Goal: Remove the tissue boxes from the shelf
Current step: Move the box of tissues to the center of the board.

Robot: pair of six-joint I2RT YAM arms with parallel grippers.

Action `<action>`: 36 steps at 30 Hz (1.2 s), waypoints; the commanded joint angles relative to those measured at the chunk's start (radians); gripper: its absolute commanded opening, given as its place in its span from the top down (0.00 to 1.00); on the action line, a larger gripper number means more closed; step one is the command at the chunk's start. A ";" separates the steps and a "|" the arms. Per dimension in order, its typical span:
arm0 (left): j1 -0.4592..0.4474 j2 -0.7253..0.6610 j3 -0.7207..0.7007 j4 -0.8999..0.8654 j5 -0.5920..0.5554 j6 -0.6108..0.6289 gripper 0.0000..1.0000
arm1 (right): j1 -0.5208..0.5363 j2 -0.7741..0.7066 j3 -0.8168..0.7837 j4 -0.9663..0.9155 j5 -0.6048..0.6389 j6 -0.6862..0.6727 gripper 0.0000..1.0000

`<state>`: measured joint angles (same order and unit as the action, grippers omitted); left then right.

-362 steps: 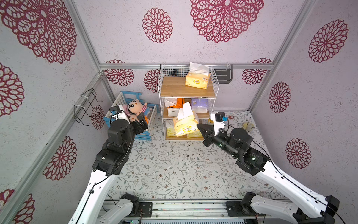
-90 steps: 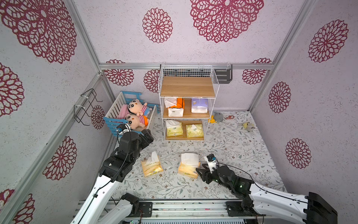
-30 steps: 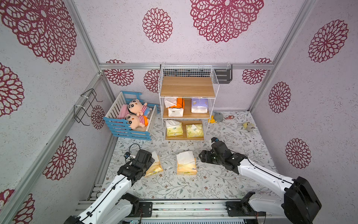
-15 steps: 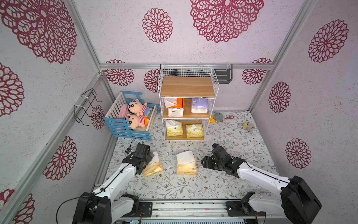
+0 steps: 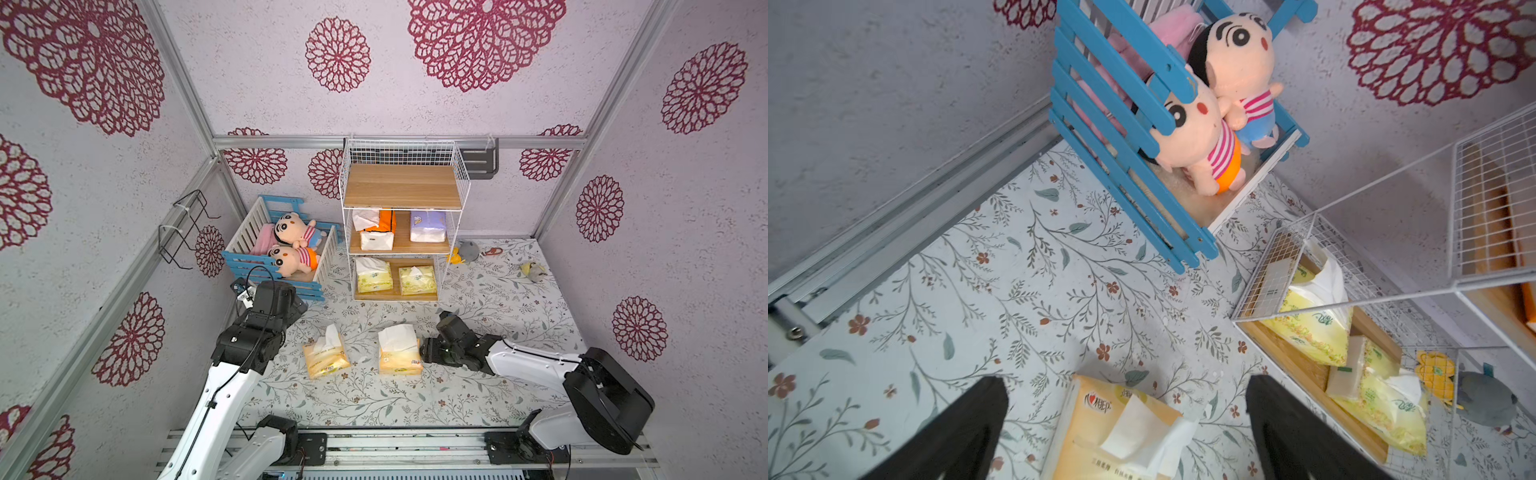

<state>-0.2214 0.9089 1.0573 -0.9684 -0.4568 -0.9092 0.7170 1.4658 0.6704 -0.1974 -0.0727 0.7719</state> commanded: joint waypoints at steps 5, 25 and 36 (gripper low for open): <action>0.007 -0.045 -0.071 -0.087 0.025 -0.013 0.03 | 0.079 0.104 0.135 0.027 0.019 0.036 0.33; 0.008 -0.037 0.049 -0.090 0.045 -0.002 0.03 | 0.222 0.410 0.481 0.006 -0.029 0.141 0.33; 0.008 -0.053 0.081 -0.124 0.061 -0.011 0.03 | 0.263 0.352 0.440 0.043 -0.022 0.174 0.32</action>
<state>-0.2214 0.8623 1.1172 -1.0756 -0.4049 -0.9169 0.9749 1.8870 1.1248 -0.1623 -0.1051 0.9363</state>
